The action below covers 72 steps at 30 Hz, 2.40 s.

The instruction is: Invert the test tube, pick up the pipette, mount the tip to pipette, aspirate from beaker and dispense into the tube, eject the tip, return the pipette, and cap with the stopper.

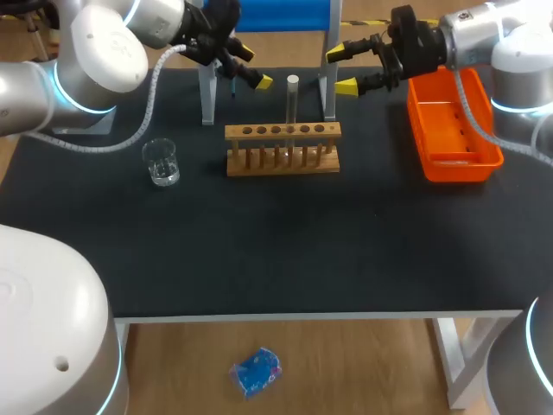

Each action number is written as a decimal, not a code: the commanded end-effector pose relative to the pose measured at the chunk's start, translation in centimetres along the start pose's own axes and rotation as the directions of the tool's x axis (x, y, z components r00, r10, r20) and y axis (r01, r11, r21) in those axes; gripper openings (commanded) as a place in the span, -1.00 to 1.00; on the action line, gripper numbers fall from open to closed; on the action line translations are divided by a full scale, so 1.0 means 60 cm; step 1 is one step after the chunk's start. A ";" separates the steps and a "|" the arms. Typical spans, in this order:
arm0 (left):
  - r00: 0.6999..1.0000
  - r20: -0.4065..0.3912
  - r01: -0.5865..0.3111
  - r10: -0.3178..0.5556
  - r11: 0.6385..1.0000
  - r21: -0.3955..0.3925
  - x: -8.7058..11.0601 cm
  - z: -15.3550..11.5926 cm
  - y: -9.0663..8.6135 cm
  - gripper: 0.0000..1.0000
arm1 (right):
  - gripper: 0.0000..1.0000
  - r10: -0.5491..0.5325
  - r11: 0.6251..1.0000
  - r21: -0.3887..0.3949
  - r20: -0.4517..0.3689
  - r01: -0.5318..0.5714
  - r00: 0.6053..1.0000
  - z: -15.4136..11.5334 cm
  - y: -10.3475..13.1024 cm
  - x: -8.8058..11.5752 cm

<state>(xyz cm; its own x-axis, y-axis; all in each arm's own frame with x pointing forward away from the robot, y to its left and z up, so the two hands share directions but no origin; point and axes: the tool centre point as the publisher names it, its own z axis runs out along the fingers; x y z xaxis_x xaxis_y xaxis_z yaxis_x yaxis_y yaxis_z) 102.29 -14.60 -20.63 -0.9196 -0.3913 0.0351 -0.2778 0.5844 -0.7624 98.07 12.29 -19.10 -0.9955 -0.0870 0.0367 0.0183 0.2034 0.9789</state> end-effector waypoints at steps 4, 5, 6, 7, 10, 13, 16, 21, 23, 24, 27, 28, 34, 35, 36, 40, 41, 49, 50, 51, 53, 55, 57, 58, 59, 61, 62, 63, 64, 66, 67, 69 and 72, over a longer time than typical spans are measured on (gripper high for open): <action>0.984 0.141 0.108 -0.112 0.993 0.037 0.003 -0.036 0.009 1.00 | 1.00 0.049 0.999 0.002 0.106 -0.049 0.993 -0.032 -0.009 0.026; 0.981 0.152 0.115 -0.121 0.992 0.049 0.001 -0.039 0.010 1.00 | 1.00 0.059 0.998 -0.001 0.116 -0.059 0.992 -0.036 -0.011 0.028; 0.974 0.178 0.128 -0.137 0.990 0.058 0.000 -0.043 0.010 1.00 | 1.00 0.072 0.997 -0.003 0.135 -0.072 0.988 -0.041 -0.012 0.031; 0.968 0.198 0.141 -0.151 0.988 0.064 -0.001 -0.045 0.010 1.00 | 1.00 0.081 0.997 -0.002 0.147 -0.082 0.986 -0.044 -0.014 0.033; 0.932 0.283 0.204 -0.226 0.973 0.105 -0.010 -0.057 0.010 1.00 | 1.00 0.105 0.994 -0.010 0.192 -0.105 0.976 -0.056 -0.018 0.042; 0.898 0.344 0.249 -0.273 0.962 0.112 -0.014 -0.065 0.006 1.00 | 1.00 0.110 0.994 -0.009 0.226 -0.111 0.968 -0.067 -0.019 0.051; 0.898 0.344 0.249 -0.273 0.962 0.112 -0.014 -0.065 0.006 1.00 | 1.00 0.110 0.994 -0.009 0.226 -0.111 0.968 -0.067 -0.019 0.051; 0.898 0.344 0.249 -0.273 0.962 0.112 -0.014 -0.065 0.006 1.00 | 1.00 0.110 0.994 -0.009 0.226 -0.111 0.968 -0.067 -0.019 0.051; 0.898 0.344 0.249 -0.273 0.962 0.112 -0.014 -0.065 0.006 1.00 | 1.00 0.110 0.994 -0.009 0.226 -0.111 0.968 -0.067 -0.019 0.051; 0.898 0.344 0.249 -0.273 0.962 0.112 -0.014 -0.065 0.006 1.00 | 1.00 0.110 0.994 -0.009 0.226 -0.111 0.968 -0.067 -0.019 0.051; 0.898 0.344 0.249 -0.273 0.962 0.112 -0.014 -0.065 0.006 1.00 | 1.00 0.110 0.994 -0.009 0.226 -0.111 0.968 -0.067 -0.019 0.051; 0.898 0.344 0.249 -0.273 0.962 0.112 -0.014 -0.065 0.006 1.00 | 1.00 0.110 0.994 -0.009 0.226 -0.111 0.968 -0.067 -0.019 0.051; 0.898 0.344 0.249 -0.273 0.962 0.112 -0.014 -0.065 0.006 1.00 | 1.00 0.110 0.994 -0.009 0.226 -0.111 0.968 -0.067 -0.019 0.051; 0.898 0.344 0.249 -0.273 0.962 0.112 -0.014 -0.065 0.006 1.00 | 1.00 0.110 0.994 -0.009 0.226 -0.111 0.968 -0.067 -0.019 0.051; 0.898 0.344 0.249 -0.273 0.962 0.112 -0.014 -0.065 0.006 1.00 | 1.00 0.110 0.994 -0.009 0.226 -0.111 0.968 -0.067 -0.019 0.051; 0.898 0.344 0.249 -0.273 0.962 0.112 -0.014 -0.065 0.006 1.00 | 1.00 0.110 0.994 -0.009 0.226 -0.111 0.968 -0.067 -0.019 0.051; 0.898 0.344 0.249 -0.273 0.962 0.112 -0.014 -0.065 0.006 1.00 | 1.00 0.110 0.994 -0.009 0.226 -0.111 0.968 -0.067 -0.019 0.051; 0.885 0.363 0.261 -0.292 0.956 0.133 -0.022 -0.061 0.007 1.00 | 1.00 0.087 0.994 0.039 0.283 -0.102 0.955 -0.065 -0.025 0.051; 0.881 0.370 0.263 -0.296 0.955 0.137 -0.023 -0.061 0.007 1.00 | 1.00 0.083 0.994 0.044 0.291 -0.100 0.953 -0.065 -0.025 0.051; 0.876 0.377 0.266 -0.300 0.954 0.140 -0.026 -0.060 0.008 1.00 | 1.00 0.073 0.994 0.052 0.305 -0.093 0.949 -0.066 -0.026 0.052; 0.872 0.381 0.271 -0.306 0.952 0.144 -0.029 -0.059 0.009 1.00 | 1.00 0.074 0.995 0.044 0.314 -0.092 0.946 -0.065 -0.026 0.053; 0.870 0.384 0.272 -0.309 0.951 0.148 -0.031 -0.058 0.009 1.00 | 1.00 0.073 0.995 0.044 0.324 -0.092 0.943 -0.066 -0.027 0.054; 0.867 0.388 0.274 -0.312 0.950 0.151 -0.034 -0.056 0.008 1.00 | 1.00 0.070 0.995 0.048 0.331 -0.091 0.941 -0.066 -0.028 0.055; 0.865 0.390 0.277 -0.315 0.949 0.152 -0.037 -0.055 0.008 1.00 | 1.00 0.072 0.995 0.046 0.338 -0.092 0.939 -0.066 -0.028 0.056; 0.862 0.394 0.279 -0.317 0.948 0.153 -0.039 -0.054 0.008 1.00 | 1.00 0.071 0.995 0.046 0.345 -0.093 0.936 -0.065 -0.027 0.055; 0.857 0.402 0.282 -0.322 0.946 0.157 -0.046 -0.052 0.008 1.00 | 1.00 0.070 0.993 0.058 0.385 -0.100 0.920 -0.061 -0.020 0.051; 0.855 0.405 0.284 -0.325 0.945 0.160 -0.049 -0.051 0.008 1.00 | 1.00 0.072 0.992 0.064 0.402 -0.106 0.913 -0.059 -0.018 0.049; 0.849 0.412 0.287 -0.332 0.943 0.167 -0.054 -0.049 0.007 1.00 | 1.00 0.070 0.992 0.070 0.418 -0.109 0.906 -0.056 -0.014 0.045; 0.846 0.411 0.291 -0.339 0.941 0.174 -0.057 -0.049 0.007 1.00 | 1.00 0.066 0.992 0.070 0.422 -0.105 0.904 -0.054 -0.011 0.043; 0.839 0.417 0.296 -0.350 0.936 0.190 -0.065 -0.049 0.005 1.00 | 1.00 0.061 0.992 0.070 0.428 -0.100 0.902 -0.050 -0.005 0.038; 0.837 0.418 0.298 -0.353 0.935 0.194 -0.068 -0.048 0.004 1.00 | 1.00 0.061 0.992 0.072 0.434 -0.102 0.899 -0.048 -0.004 0.035; 0.832 0.421 0.302 -0.362 0.931 0.204 -0.075 -0.048 0.004 1.00 | 1.00 0.066 0.992 0.069 0.439 -0.107 0.896 -0.045 0.001 0.029; 0.825 0.426 0.309 -0.372 0.927 0.212 -0.083 -0.047 0.004 1.00 | 1.00 0.066 0.992 0.066 0.442 -0.105 0.894 -0.039 0.006 0.023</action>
<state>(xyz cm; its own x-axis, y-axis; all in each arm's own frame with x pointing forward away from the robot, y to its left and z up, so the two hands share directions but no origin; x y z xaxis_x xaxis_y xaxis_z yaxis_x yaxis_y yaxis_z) 105.59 -10.23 -18.79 -0.5422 -0.8392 0.0408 -0.4836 0.2720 -0.8319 96.61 9.38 -18.19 -0.9319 0.3625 0.0102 0.1172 0.2745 0.9544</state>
